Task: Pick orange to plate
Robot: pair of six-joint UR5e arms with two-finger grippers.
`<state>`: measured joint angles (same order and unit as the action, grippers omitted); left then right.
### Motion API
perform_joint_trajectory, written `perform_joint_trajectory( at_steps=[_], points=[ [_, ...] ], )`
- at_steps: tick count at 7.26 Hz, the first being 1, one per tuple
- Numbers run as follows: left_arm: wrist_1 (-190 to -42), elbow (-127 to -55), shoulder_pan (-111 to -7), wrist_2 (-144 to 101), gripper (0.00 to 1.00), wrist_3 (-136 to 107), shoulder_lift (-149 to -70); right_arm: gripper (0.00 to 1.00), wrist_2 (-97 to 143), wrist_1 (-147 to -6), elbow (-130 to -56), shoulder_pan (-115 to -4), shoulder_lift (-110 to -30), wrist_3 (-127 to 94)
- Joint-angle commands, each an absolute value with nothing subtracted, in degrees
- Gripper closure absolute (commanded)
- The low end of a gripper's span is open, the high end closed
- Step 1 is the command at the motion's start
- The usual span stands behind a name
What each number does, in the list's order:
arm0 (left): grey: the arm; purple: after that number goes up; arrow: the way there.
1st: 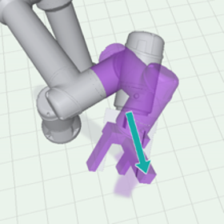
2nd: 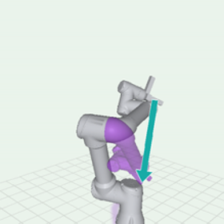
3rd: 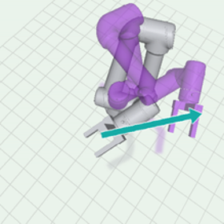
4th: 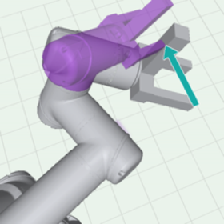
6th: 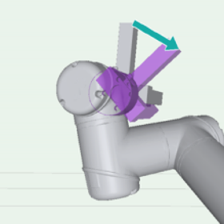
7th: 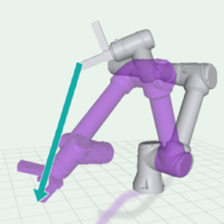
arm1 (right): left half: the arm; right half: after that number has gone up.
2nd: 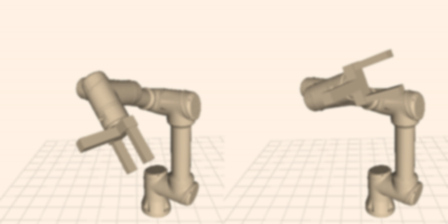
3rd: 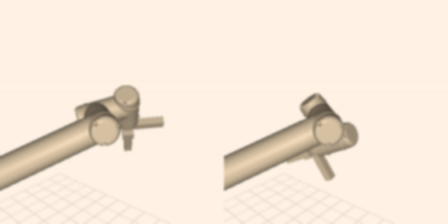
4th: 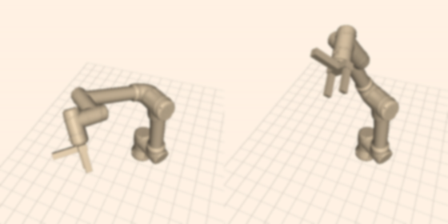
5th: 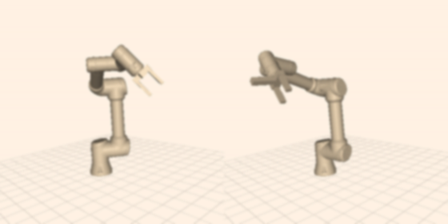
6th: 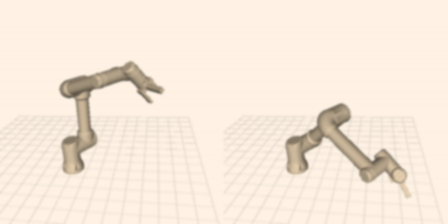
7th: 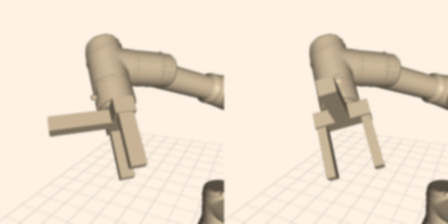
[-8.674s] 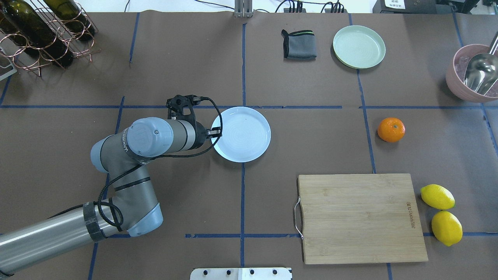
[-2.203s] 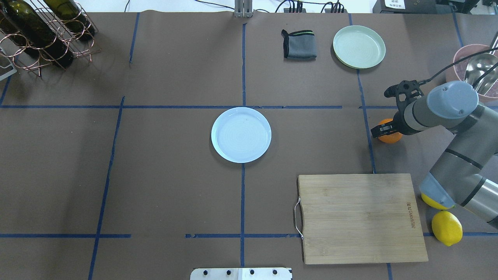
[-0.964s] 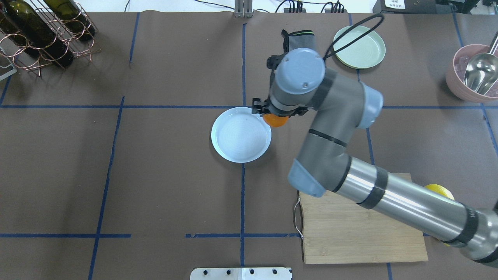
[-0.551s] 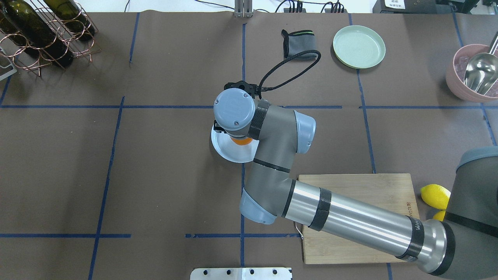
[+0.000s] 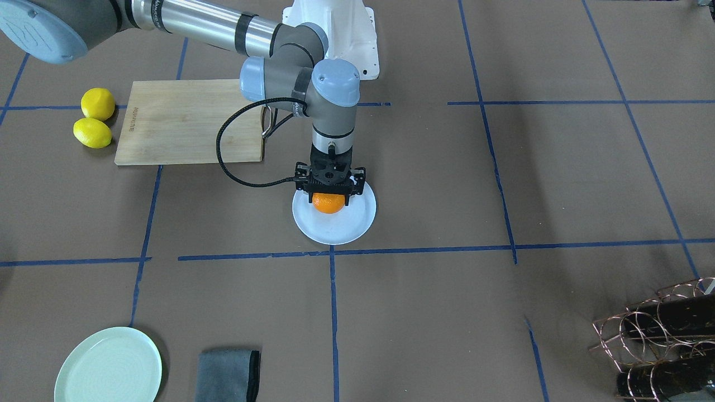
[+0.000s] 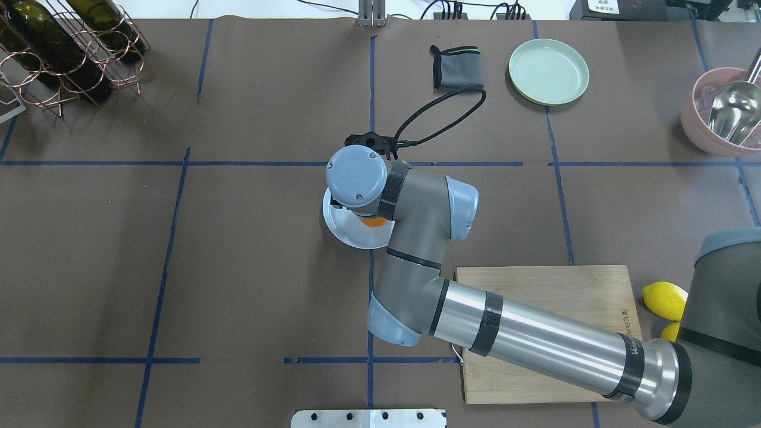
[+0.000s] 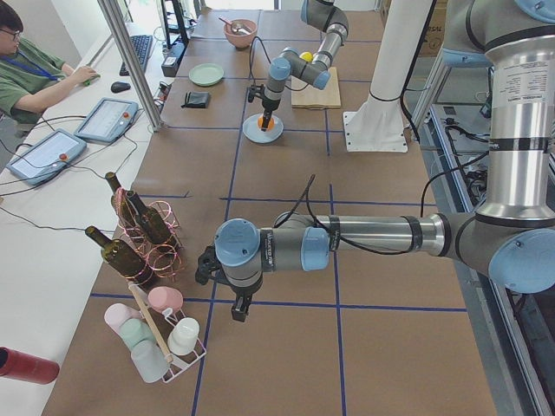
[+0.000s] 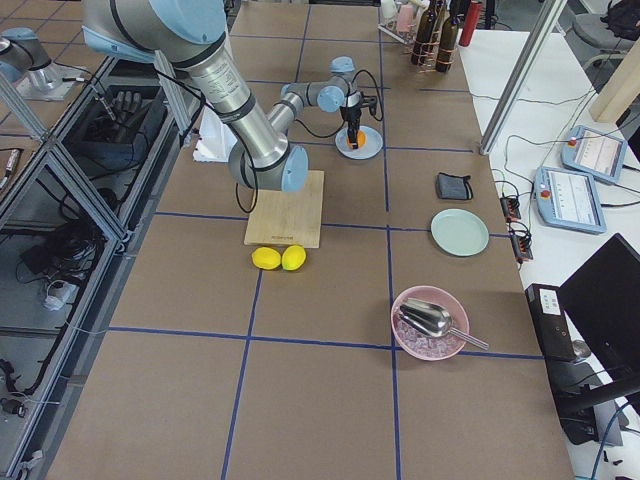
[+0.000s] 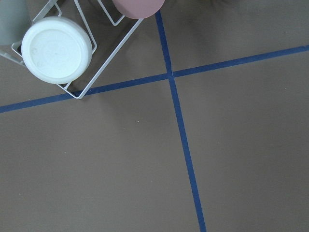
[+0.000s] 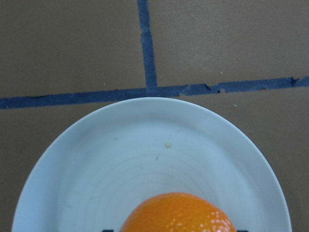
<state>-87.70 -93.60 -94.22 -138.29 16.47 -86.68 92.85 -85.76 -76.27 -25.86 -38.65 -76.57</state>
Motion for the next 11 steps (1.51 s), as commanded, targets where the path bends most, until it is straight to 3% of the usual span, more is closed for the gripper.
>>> perform_joint_trajectory(
  at_steps=[1,5,6,8,11],
  points=[
    [-87.63,-93.52,-94.22,-138.25,0.00,16.44,-86.66,0.00,92.90,-85.61,-76.55,-26.01,-38.50,-75.94],
    [-87.45,-94.04,-94.13,-137.81,0.00,16.87,-86.84,0.00,106.91,-87.87,-82.68,-38.54,-40.51,-64.91],
    [-87.36,-93.26,-94.22,-138.07,0.00,16.96,-86.66,0.00,110.70,-92.42,-87.14,-42.59,-43.13,-57.47],
    [-86.84,-94.04,-94.22,-137.81,0.00,16.26,-86.31,0.00,119.65,-93.34,-97.68,-52.68,-56.79,-42.19],
    [-86.84,-94.74,-94.22,-137.81,0.00,16.08,-86.40,0.00,125.68,-93.43,-98.53,-67.54,-69.40,-11.95]
  ],
)
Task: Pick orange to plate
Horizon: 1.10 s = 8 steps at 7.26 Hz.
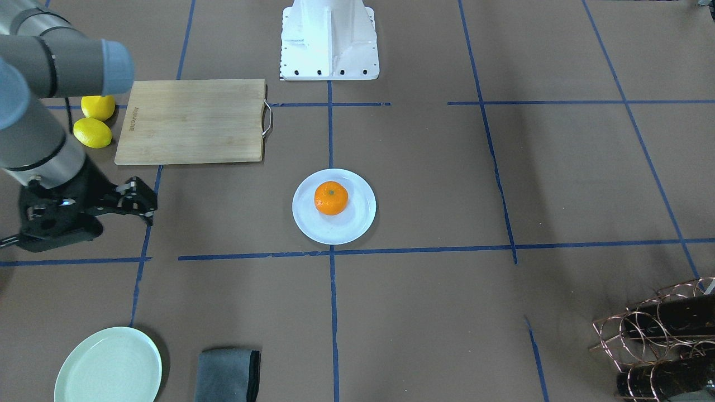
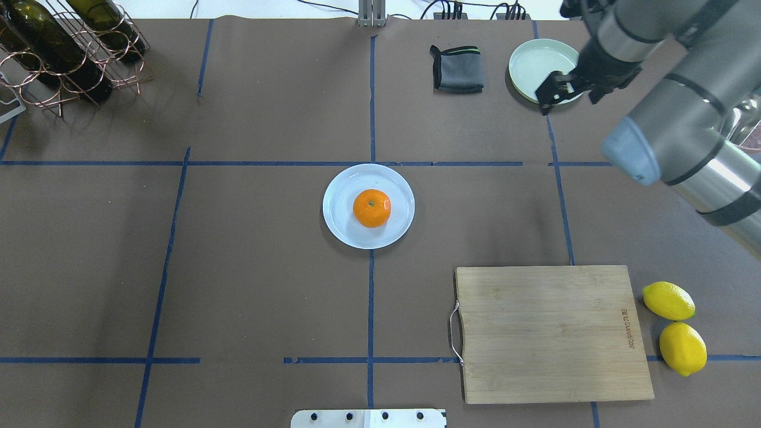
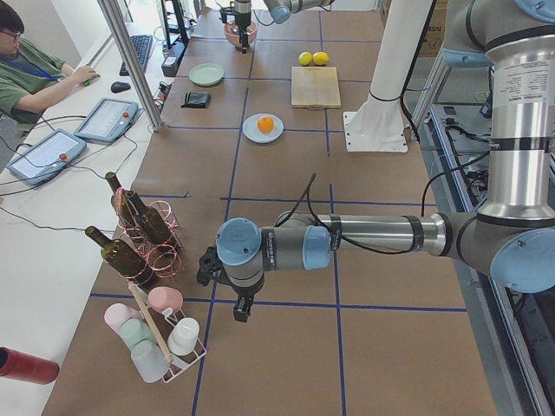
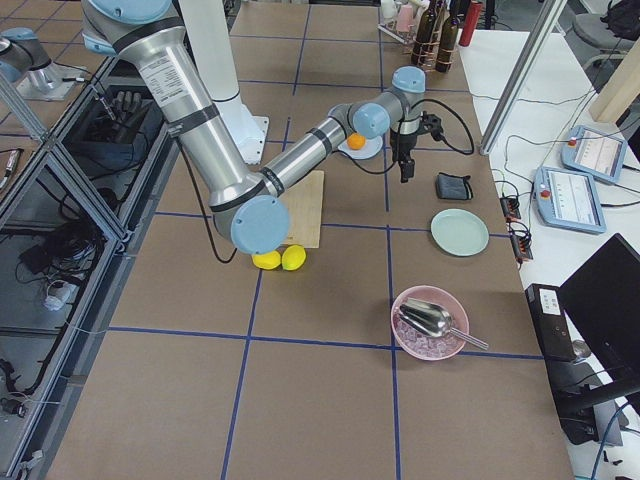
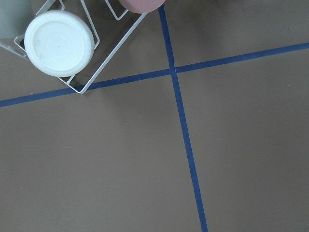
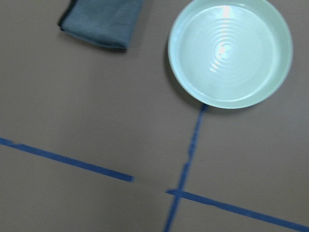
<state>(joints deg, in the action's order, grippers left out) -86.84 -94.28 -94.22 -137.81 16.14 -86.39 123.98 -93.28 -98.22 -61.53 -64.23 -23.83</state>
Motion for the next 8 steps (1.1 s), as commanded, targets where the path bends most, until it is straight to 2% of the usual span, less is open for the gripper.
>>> perform_joint_trajectory(
  at_steps=[1,4,5,8],
  points=[
    [-86.84,-94.75,-94.22,-137.81,0.00,16.08,-86.40,0.00,128.73,-93.25,-98.53,-72.37,-74.31,-5.17],
    [-86.92,-95.53,-94.22,-137.55,0.00,14.51,-86.48,0.00,128.23,-92.46,-98.17,-82.51,-92.56,8.23],
    [-87.01,-95.71,-94.22,-137.46,0.00,14.59,-86.40,0.00,128.67,-91.50,-97.74,-85.31,-95.59,8.70],
    [-87.01,-96.32,-94.31,-137.37,0.00,15.03,-86.31,0.00,130.17,-91.32,-97.74,-90.08,-97.73,8.88]
  ],
)
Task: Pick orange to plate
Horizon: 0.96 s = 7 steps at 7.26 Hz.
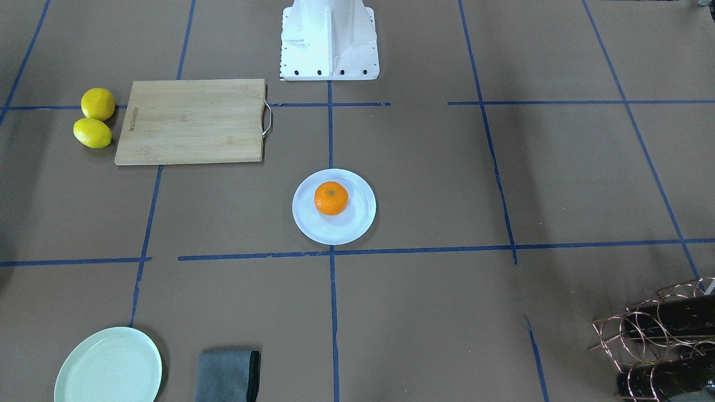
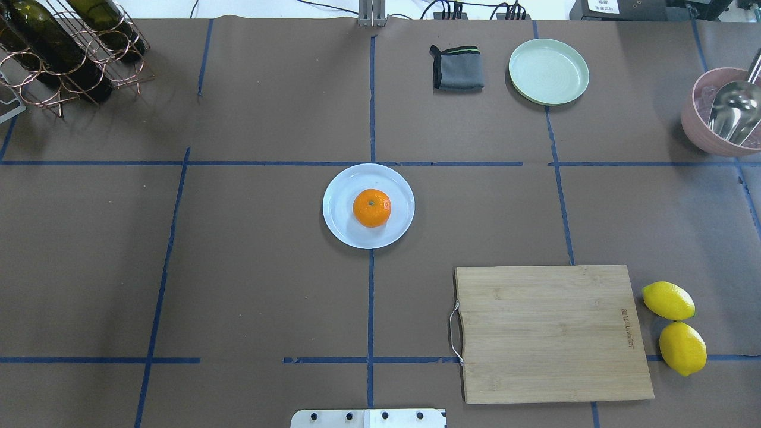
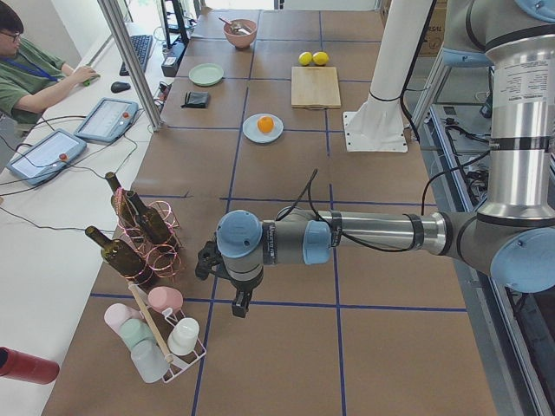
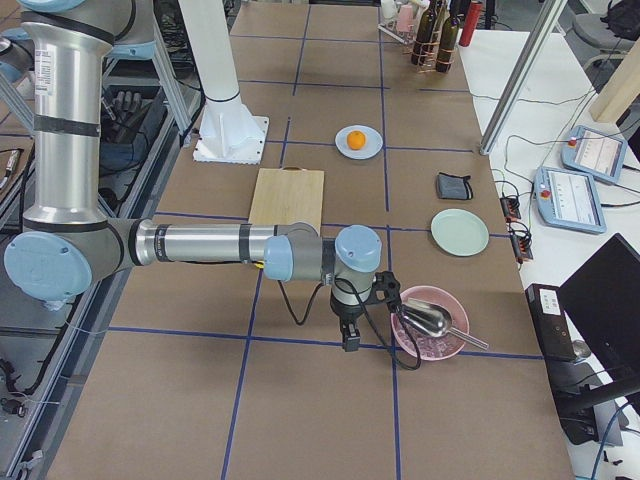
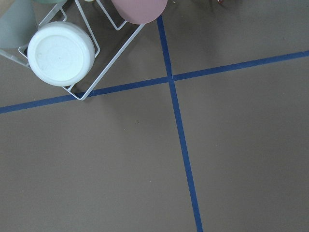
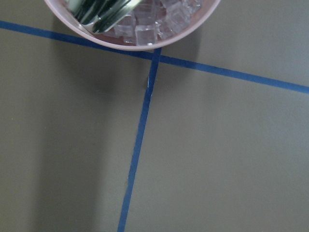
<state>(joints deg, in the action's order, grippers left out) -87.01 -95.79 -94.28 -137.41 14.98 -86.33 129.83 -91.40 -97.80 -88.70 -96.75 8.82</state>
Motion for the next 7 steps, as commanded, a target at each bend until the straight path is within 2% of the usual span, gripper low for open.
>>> perform_joint_trajectory(
  at_steps=[1,7],
  points=[
    [-87.01,-96.42,-94.31,-137.37,0.00,15.12,-85.61,0.00,130.78,-91.32,-97.39,-90.09,-98.00,8.18],
    [-87.19,-96.33,-94.31,-137.29,0.00,15.03,-84.81,0.00,132.27,-91.23,-96.50,-90.09,-97.91,8.17]
  ],
)
